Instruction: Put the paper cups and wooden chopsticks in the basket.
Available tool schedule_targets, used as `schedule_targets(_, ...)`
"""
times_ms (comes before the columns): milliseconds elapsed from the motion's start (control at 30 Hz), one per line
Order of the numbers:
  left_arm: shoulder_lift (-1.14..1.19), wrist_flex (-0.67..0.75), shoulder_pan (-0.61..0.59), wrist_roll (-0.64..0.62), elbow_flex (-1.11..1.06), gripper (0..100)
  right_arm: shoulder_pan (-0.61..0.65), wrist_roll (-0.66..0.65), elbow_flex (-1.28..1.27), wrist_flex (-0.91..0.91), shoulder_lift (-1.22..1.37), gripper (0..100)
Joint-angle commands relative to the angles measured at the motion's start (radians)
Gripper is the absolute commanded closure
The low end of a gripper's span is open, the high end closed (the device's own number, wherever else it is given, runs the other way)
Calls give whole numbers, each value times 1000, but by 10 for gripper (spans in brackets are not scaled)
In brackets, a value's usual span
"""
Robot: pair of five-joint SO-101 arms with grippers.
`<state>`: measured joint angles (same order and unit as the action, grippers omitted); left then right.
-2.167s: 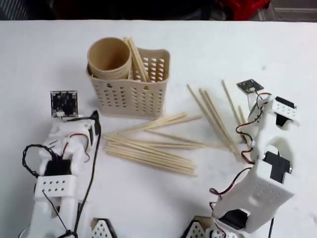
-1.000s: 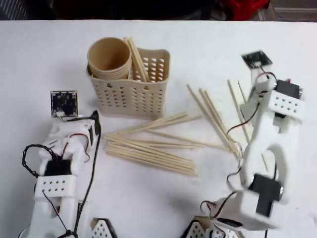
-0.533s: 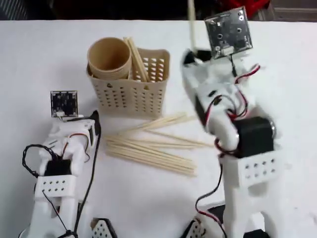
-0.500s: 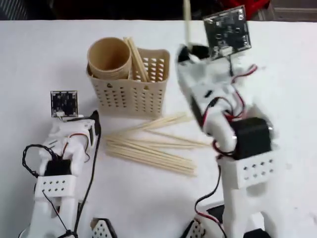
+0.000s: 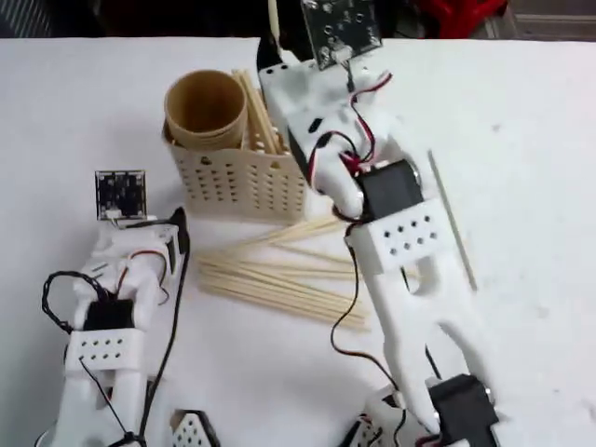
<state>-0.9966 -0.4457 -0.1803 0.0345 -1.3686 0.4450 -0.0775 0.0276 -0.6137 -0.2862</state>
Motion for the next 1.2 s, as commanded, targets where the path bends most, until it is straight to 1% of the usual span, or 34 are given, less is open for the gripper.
schedule_targets(0,-19,23,7,12,5,797,-5,6,-74,110,-21,981)
schedule_targets(133,-19,23,7,12,5,797,-19,2,-245,213,-58,981)
schedule_targets(200,-19,23,7,12,5,797,-22,0,-292,216,-81,978)
schedule_targets(267,-19,23,7,12,5,797,-27,0,-310,203,-108,941)
schedule_targets(333,-19,23,7,12,5,797,-42,0,-304,122,-145,864)
schedule_targets(400,-19,23,7,40,5,797,-51,0,-292,4,-191,780)
schedule_targets(467,-19,23,7,61,5,797,-71,-2,-290,-111,-240,721)
schedule_targets(533,-19,25,8,61,5,797,-101,-2,-293,-223,-291,709)
schedule_targets(600,-19,25,8,61,5,797,-145,-12,-292,-337,-338,723)
schedule_targets(633,-19,25,8,61,5,797,-176,-49,-290,-389,-361,736)
schedule_targets(733,-19,23,8,63,5,797,-282,-262,-293,-503,-404,795)
schedule_targets(800,-19,23,8,63,5,797,-357,-382,-295,-579,-404,824)
schedule_targets(967,-19,23,8,64,5,797,-561,-617,-295,-736,-280,803)
schedule_targets(1067,-19,23,8,64,5,797,-671,-704,-288,-746,-124,786)
schedule_targets(1167,-19,23,8,64,5,797,-722,-767,-249,-733,44,775)
